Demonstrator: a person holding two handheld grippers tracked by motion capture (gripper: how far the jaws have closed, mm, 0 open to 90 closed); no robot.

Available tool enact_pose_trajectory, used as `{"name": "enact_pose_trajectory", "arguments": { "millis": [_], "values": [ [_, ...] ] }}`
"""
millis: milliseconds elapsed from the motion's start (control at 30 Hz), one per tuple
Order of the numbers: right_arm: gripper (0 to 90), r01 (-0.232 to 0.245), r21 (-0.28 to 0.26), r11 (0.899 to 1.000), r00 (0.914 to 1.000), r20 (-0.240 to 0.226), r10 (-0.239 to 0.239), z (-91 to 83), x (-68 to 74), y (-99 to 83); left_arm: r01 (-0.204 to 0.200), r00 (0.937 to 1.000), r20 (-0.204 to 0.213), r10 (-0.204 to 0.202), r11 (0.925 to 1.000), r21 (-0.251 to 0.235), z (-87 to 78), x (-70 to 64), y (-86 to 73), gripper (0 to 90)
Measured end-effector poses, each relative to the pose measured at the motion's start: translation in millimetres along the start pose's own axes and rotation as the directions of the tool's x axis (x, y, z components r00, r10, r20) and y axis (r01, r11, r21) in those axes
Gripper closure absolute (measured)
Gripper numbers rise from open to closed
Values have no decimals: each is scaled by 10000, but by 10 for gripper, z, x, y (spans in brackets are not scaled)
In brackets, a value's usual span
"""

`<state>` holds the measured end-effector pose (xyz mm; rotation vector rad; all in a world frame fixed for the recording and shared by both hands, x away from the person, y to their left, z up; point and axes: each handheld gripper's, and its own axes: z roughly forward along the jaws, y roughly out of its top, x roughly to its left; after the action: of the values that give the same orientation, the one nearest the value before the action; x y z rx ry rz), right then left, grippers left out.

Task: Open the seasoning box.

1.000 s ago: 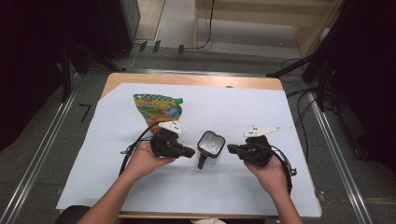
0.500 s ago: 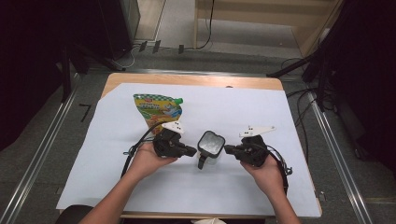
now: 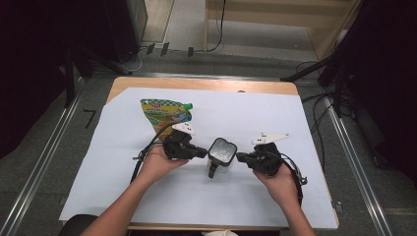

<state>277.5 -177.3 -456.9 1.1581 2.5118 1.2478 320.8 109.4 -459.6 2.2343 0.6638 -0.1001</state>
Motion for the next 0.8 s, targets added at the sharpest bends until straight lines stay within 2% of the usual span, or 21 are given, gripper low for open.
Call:
{"name": "enact_pose_trajectory", "arguments": {
  "millis": [133, 500, 800],
  "values": [
    [900, -48, 157, 9999, 9999, 117, 46, 27, 0, 0, -41, 10000, -34, 41, 10000, 55, 1, -8, 1, 891],
    [900, -148, 278, 9995, 9997, 222, 141, 75, -49, 7, -20, 9994, 333, 20, 10000, -2, 32, -36, -6, 896],
    [900, -335, 176, 9993, 9992, 246, 331, 108, -108, 20, -80, 9985, 549, 79, 10000, 14, 58, -63, -7, 895]
  ]
}}
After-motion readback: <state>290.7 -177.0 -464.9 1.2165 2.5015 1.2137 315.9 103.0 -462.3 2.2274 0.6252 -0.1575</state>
